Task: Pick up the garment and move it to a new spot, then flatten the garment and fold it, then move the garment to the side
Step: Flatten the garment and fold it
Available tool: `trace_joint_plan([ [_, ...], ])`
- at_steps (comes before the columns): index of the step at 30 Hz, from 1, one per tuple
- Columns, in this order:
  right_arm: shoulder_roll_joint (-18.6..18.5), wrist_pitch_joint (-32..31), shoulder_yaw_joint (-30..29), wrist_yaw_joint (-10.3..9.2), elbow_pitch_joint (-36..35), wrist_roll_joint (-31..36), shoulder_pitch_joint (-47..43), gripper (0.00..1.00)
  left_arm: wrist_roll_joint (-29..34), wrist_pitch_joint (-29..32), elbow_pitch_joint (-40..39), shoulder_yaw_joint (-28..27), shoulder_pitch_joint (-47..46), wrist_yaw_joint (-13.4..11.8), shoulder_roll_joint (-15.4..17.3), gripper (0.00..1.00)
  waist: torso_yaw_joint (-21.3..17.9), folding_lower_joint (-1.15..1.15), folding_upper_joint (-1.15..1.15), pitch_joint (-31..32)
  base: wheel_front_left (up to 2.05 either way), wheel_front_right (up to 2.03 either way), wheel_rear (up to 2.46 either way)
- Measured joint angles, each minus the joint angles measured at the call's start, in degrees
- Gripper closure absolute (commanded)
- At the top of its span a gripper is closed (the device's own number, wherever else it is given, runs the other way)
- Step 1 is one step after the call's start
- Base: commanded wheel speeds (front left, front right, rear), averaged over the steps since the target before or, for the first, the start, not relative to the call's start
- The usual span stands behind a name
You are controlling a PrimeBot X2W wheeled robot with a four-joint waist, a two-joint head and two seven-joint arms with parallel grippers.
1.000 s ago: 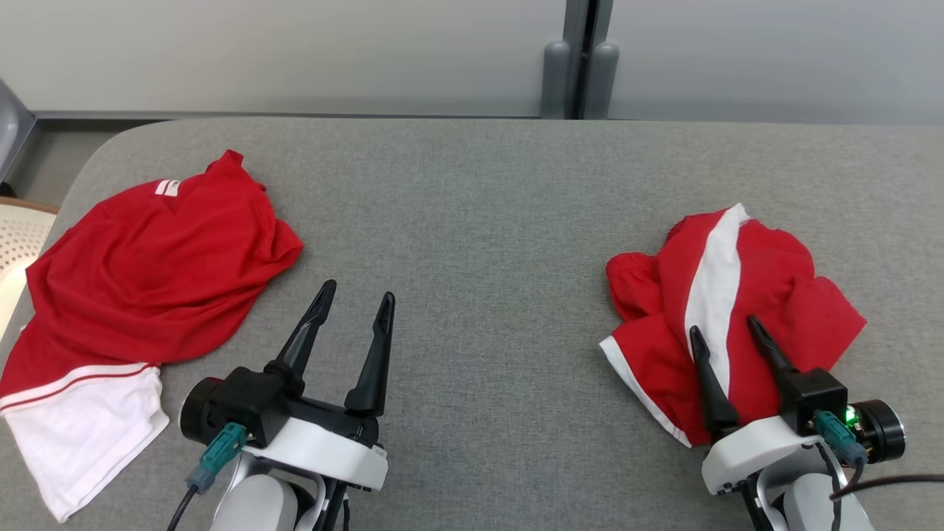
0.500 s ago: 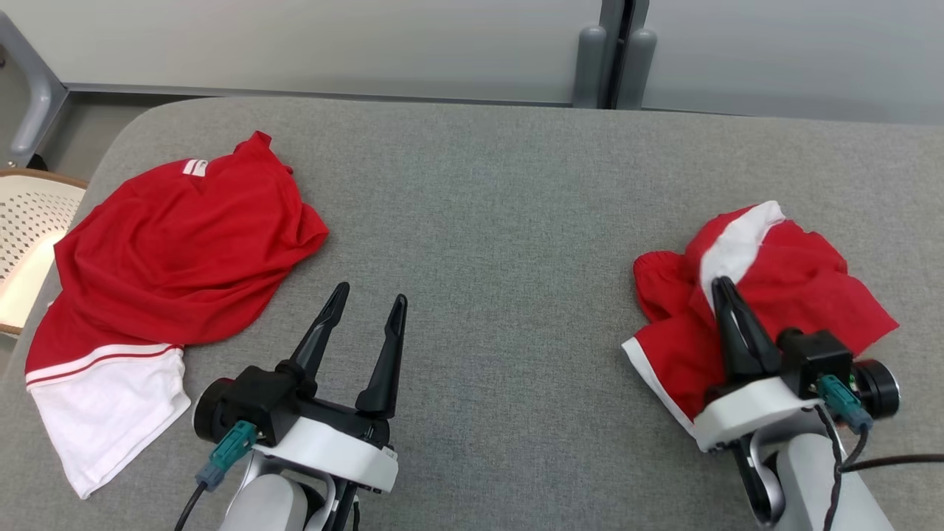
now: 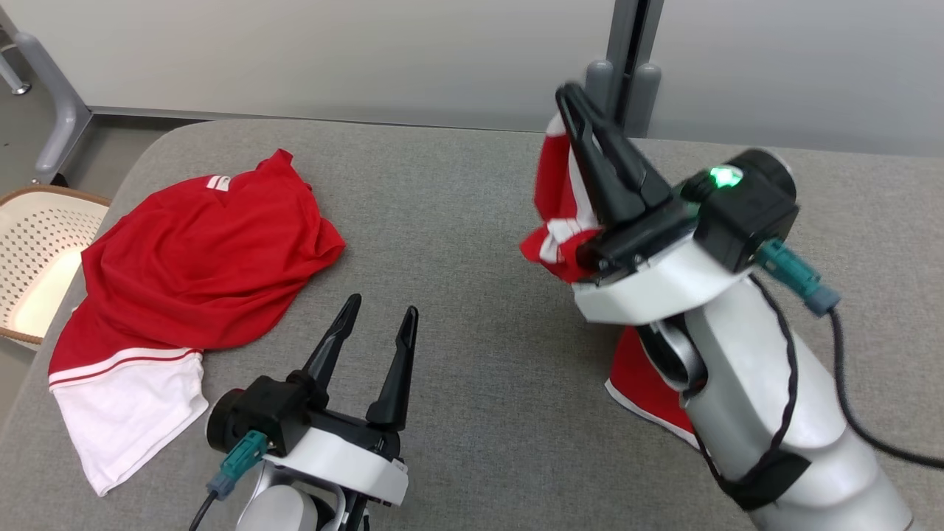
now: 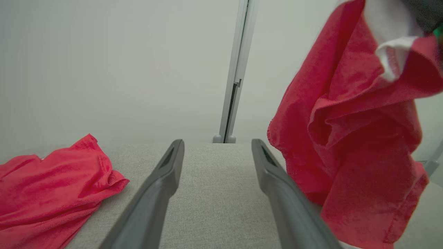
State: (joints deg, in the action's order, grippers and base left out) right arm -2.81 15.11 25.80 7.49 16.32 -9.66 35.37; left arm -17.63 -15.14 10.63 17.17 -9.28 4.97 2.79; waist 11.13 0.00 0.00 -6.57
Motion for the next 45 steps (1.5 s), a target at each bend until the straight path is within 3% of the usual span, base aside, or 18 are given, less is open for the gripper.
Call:
trace_joint_plan([
  [1, 0.03, 0.0, 0.35, 0.0, -0.92, -4.07, 3.55, 1.0, -0.13, 0.0, 0.02, 0.6, 0.49, -0.03, 0.01, 0.0, 0.54, 0.0, 0.0, 0.22, 0.0, 0.0, 0.0],
  [6, -0.4, 0.0, -3.16, 0.0, 2.9, -8.88, 9.06, 1.0, -0.69, 0.0, -0.13, 1.53, 0.66, -0.33, 0.0, 0.0, 2.16, 0.0, 0.0, 0.19, 0.0, 0.0, 0.0],
  [15, -10.01, -0.46, -16.03, 0.0, 22.48, -10.62, 18.57, 1.0, -1.16, 0.0, -0.32, 3.18, -0.78, -0.22, 0.04, 0.0, 4.94, 0.0, 0.0, -3.79, 0.0, 0.0, 0.0],
  [16, -10.11, -0.53, -17.93, 0.0, 25.71, -11.68, 20.1, 0.8, -1.16, 0.0, -0.24, 3.58, -0.93, -0.04, -0.03, 0.0, 5.24, 0.0, 0.0, -4.4, 0.0, 0.0, 0.0],
  [17, -10.5, -1.57, -19.12, -0.01, 29.25, -11.74, 21.58, 0.0, -1.18, 0.0, -0.19, 3.87, -1.1, 0.02, -0.03, 0.0, 5.51, 0.0, 0.0, -5.0, 0.0, 0.0, 0.0],
  [22, -17.59, -2.64, -24.05, -0.02, 44.5, 2.2, 26.71, 0.0, -1.77, 0.0, 0.35, 4.95, -2.72, 0.34, 0.04, 0.0, 6.86, 0.0, 0.0, -7.77, 0.0, 0.0, 0.0],
  [26, -15.37, -1.37, -29.13, 0.01, 49.04, 7.03, 27.58, 0.0, -2.26, 0.0, 0.34, 4.43, -2.92, -0.1, 0.03, 0.0, 6.84, 0.0, 0.0, -8.58, 0.0, 0.0, 0.0],
  [30, -14.01, -0.44, -31.28, 0.05, 49.29, 9.16, 26.57, 0.0, -1.93, 0.0, 0.64, 4.01, -2.94, -0.08, 0.08, 0.0, 5.65, 0.0, 0.0, -8.24, 0.0, 0.0, 0.0],
  [36, -8.59, -0.01, -31.14, 0.03, 38.75, 8.2, 20.82, 0.0, -1.2, 0.0, 0.14, 1.32, -3.2, -0.24, 0.03, 0.0, 2.64, 0.0, 0.0, -6.49, 0.0, 0.0, 0.0],
  [45, -4.86, 0.0, -26.25, 0.0, 21.32, -1.02, 3.43, 0.0, -0.4, 0.0, -0.45, -2.86, -2.98, -0.34, -0.02, 0.0, -2.23, 0.0, 0.0, -2.29, 0.0, 0.0, 0.0],
])
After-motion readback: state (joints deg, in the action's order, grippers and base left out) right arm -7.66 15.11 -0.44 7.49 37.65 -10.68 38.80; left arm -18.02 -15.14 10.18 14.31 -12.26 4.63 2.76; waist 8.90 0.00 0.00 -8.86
